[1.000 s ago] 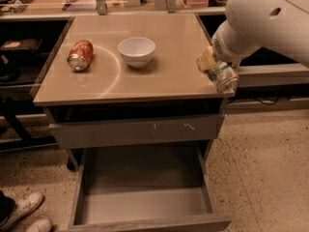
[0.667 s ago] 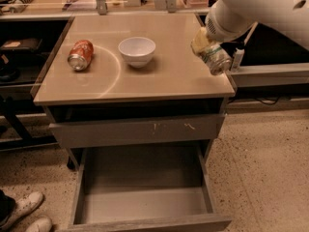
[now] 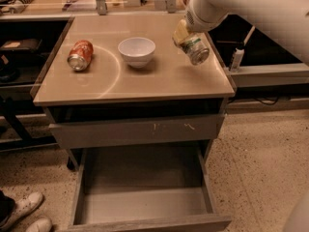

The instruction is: Pick 7up can from middle drawer and place on counter

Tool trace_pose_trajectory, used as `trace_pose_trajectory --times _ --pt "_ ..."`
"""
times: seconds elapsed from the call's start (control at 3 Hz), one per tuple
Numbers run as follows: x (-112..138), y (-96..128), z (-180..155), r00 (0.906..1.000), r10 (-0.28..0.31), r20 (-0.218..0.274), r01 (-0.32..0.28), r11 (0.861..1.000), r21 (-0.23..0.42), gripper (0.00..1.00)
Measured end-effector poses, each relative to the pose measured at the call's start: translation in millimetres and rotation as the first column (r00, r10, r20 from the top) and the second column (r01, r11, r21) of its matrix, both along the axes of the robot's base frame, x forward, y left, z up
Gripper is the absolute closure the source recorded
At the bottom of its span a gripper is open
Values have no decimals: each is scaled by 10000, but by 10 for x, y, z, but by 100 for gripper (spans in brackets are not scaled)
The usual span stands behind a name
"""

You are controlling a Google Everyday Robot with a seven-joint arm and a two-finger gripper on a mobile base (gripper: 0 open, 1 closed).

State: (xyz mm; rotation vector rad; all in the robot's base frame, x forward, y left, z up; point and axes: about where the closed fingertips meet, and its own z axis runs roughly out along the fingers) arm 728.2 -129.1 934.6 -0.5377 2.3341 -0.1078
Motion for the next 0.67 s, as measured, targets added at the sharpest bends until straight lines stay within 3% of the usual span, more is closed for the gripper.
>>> trace_pose_trajectory --times 0.33,0.67 --pt "147 126 -187 9994 356 4 -356 9990 277 100" --pt "213 45 -396 9995 279 -118 -275 9989 373 100"
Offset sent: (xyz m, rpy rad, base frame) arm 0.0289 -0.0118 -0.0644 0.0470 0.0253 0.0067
